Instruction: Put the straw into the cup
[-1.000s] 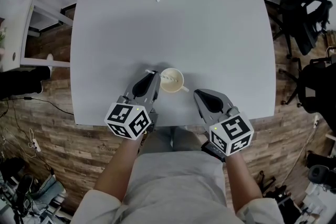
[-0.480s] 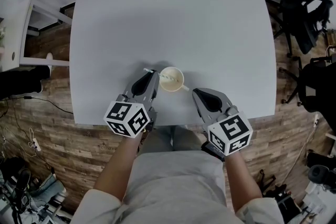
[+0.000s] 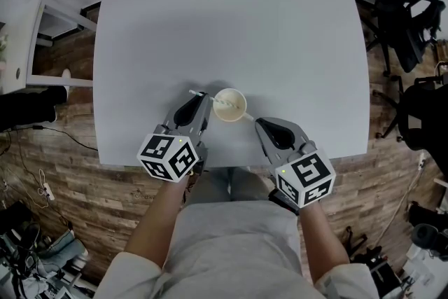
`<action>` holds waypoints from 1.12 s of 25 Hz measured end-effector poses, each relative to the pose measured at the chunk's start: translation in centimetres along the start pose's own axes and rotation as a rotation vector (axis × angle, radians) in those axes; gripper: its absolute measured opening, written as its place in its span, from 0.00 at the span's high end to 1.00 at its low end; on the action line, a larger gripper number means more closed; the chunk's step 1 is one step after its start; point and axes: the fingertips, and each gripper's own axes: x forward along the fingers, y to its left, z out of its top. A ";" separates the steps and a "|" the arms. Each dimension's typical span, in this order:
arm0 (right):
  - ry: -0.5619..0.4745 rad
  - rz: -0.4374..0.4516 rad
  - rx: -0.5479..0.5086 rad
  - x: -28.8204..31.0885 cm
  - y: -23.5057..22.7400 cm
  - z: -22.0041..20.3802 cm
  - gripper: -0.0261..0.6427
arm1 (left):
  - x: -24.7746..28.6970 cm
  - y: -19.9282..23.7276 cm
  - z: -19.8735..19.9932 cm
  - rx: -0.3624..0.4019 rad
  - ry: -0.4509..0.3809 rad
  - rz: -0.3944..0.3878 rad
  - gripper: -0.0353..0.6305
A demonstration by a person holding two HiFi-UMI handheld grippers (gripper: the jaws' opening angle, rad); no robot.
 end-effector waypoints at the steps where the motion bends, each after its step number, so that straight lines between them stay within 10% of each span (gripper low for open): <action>1: 0.001 0.001 -0.001 0.0 0.0 0.0 0.95 | 0.0 0.0 0.0 -0.001 0.000 -0.002 0.85; 28: -0.014 0.025 -0.028 0.1 1.2 0.6 0.95 | -1.7 0.0 0.0 0.025 0.010 0.010 0.82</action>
